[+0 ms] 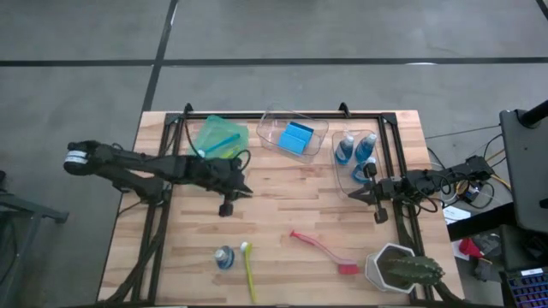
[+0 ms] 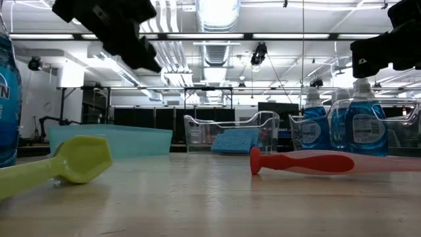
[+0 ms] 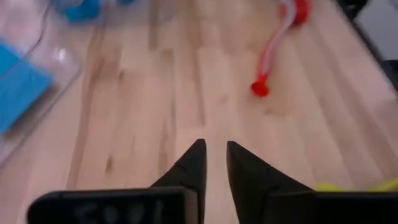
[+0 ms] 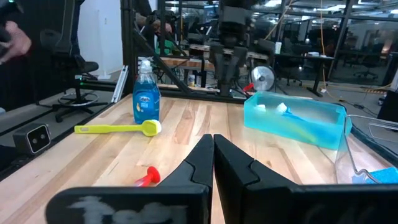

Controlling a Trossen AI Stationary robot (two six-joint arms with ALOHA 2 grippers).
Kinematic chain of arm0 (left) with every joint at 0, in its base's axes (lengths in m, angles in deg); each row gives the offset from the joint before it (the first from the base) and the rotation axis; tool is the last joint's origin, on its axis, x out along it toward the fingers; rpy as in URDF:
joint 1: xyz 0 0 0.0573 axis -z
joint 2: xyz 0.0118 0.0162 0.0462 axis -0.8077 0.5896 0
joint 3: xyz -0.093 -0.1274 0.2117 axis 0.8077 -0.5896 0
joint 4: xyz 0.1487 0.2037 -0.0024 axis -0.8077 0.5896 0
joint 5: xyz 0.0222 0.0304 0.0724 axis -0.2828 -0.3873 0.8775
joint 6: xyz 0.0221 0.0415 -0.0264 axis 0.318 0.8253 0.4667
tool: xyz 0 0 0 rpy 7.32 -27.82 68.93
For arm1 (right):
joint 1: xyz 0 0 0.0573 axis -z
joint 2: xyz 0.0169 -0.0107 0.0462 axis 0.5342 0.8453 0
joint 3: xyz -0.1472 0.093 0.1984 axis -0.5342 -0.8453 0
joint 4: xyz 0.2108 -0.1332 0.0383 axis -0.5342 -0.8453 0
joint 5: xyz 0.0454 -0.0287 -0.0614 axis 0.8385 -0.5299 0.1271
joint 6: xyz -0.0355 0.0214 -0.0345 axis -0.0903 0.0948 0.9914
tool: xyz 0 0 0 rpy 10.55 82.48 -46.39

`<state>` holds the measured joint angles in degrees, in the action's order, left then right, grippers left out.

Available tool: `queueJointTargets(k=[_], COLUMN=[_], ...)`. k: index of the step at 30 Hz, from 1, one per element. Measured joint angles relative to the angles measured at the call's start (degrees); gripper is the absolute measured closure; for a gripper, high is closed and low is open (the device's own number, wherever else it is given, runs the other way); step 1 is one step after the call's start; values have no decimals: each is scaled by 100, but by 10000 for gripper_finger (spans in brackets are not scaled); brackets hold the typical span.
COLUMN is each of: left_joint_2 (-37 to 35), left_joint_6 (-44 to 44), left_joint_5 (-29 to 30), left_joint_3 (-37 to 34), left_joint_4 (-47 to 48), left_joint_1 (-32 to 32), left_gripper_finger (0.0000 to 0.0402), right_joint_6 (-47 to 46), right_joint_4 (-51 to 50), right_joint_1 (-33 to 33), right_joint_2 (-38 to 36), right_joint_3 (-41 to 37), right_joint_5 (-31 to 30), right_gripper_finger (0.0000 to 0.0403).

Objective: Pick & Place Kitchen Sink Supplies
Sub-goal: Put the green dishwashing brush into the light blue bin

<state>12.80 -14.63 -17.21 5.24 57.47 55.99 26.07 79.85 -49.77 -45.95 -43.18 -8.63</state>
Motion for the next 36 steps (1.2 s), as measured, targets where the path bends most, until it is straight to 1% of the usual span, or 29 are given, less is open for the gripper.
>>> queueJointTargets(k=[4, 8, 11, 14, 19, 20, 22, 26, 29, 30, 33, 35, 36], left_joint_2=[170, 363, 486, 618, 923, 967, 1035, 1126, 1184, 1208, 1326, 1445, 1512], left_joint_6=[458, 543, 386, 383, 381, 242, -307, -1457, -2051, -2121, -1966, -1556, -1171], left_joint_5=[-66, -716, -957, -965, -975, -976, -975, -1019, -1038, -1036, -1031, -1029, -1028], left_joint_3=[0, -4, -4, -4, 38, 84, 247, 580, 827, 904, 1153, 1346, 1425], left_joint_4=[-553, -932, -1145, -1220, -1853, -1979, -2088, -2042, -1999, -1999, -1839, -1647, -1563], left_joint_1=[407, 671, 863, 1051, 1171, 1171, 1165, 1208, 1372, 1444, 1722, 1919, 2010], left_gripper_finger=[314, 288, 283, 282, 282, 282, 282, 282, 282, 282, 282, 282, 282], right_joint_6=[0, 2, 0, 0, 0, 0, 0, 0, 0, 0, 0, 0, 0], right_joint_4=[0, 0, 0, 0, 0, 0, 0, 0, 0, 0, 0, 0, 0], right_joint_1=[0, 0, -1, 0, -2, -1, 0, -2, -2, -2, -2, 0, 0], right_joint_2=[-2, -2, 0, -4, 0, 0, -2, 0, 0, 0, 0, 0, 0], right_joint_3=[0, 0, 0, 0, 0, 0, 0, 0, 0, 0, 0, 0, 0], right_joint_5=[0, -2, 0, -1, 0, 0, -1, 0, 0, 0, 0, 0, 0], right_gripper_finger=[394, 394, 394, 394, 394, 394, 394, 394, 394, 394, 394, 394, 394])
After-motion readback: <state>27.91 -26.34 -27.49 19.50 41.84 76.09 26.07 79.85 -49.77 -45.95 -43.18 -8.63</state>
